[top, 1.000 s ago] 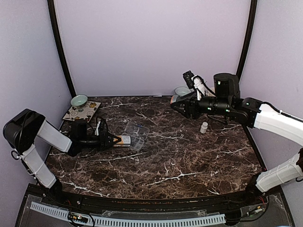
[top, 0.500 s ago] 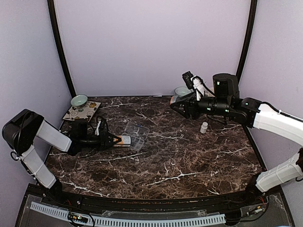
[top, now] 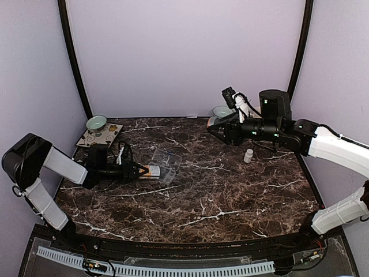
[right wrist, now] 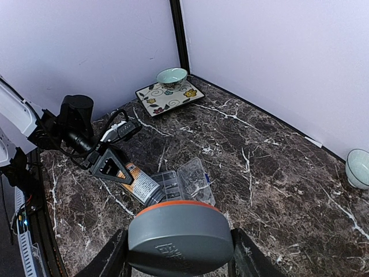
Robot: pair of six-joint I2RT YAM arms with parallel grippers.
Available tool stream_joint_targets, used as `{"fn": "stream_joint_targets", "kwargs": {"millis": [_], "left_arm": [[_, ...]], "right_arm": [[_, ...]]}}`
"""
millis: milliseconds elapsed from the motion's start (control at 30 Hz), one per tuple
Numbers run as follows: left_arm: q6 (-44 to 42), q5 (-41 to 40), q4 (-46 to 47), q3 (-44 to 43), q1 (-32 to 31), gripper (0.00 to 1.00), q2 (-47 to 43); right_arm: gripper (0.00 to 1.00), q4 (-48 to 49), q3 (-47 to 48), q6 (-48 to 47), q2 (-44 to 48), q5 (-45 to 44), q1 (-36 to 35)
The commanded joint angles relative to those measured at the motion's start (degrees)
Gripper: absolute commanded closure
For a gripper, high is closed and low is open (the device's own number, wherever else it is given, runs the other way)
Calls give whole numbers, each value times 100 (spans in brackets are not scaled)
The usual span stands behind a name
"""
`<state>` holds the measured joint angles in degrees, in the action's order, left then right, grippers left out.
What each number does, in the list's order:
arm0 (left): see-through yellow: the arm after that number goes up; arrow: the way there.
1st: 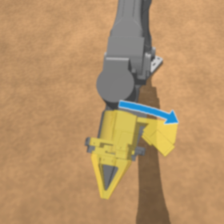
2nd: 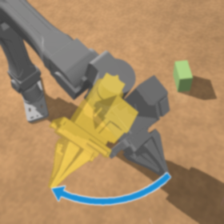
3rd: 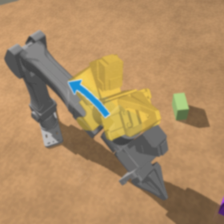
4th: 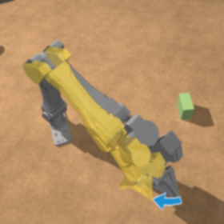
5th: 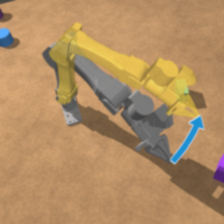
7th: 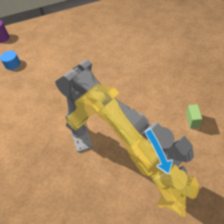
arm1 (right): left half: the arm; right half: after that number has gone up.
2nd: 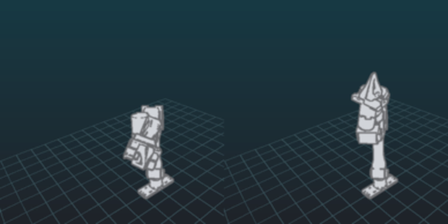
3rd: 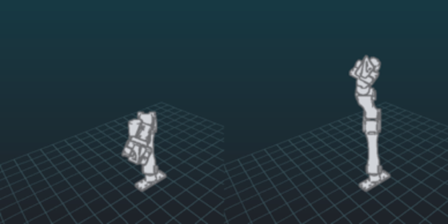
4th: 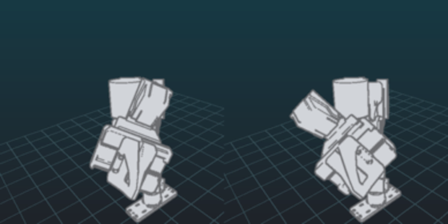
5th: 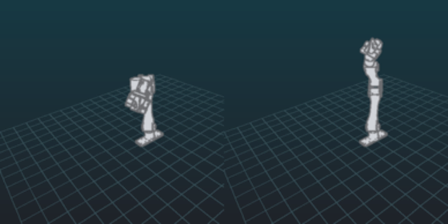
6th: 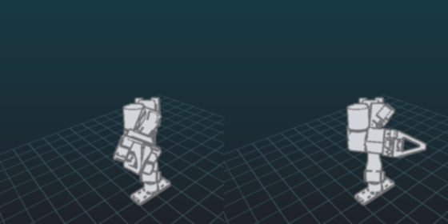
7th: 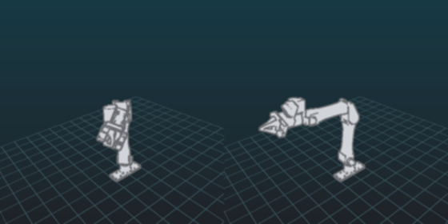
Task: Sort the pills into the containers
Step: Pour the pill into the compartment of the pill container.
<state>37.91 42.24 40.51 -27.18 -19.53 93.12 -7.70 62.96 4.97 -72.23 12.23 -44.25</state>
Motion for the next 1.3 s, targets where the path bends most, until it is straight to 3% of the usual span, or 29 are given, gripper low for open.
{"fn": "stream_joint_targets", "kwargs": {"millis": [0,1267], "left_arm": [[-161,-115,-141,-116,-29,100,-240],[-472,-295,-767,-264,-155,100,-493]], "right_arm": [[67,260,17,-49,-28,66,-57],[67,285,-2,-32,-46,102,-52]]}}
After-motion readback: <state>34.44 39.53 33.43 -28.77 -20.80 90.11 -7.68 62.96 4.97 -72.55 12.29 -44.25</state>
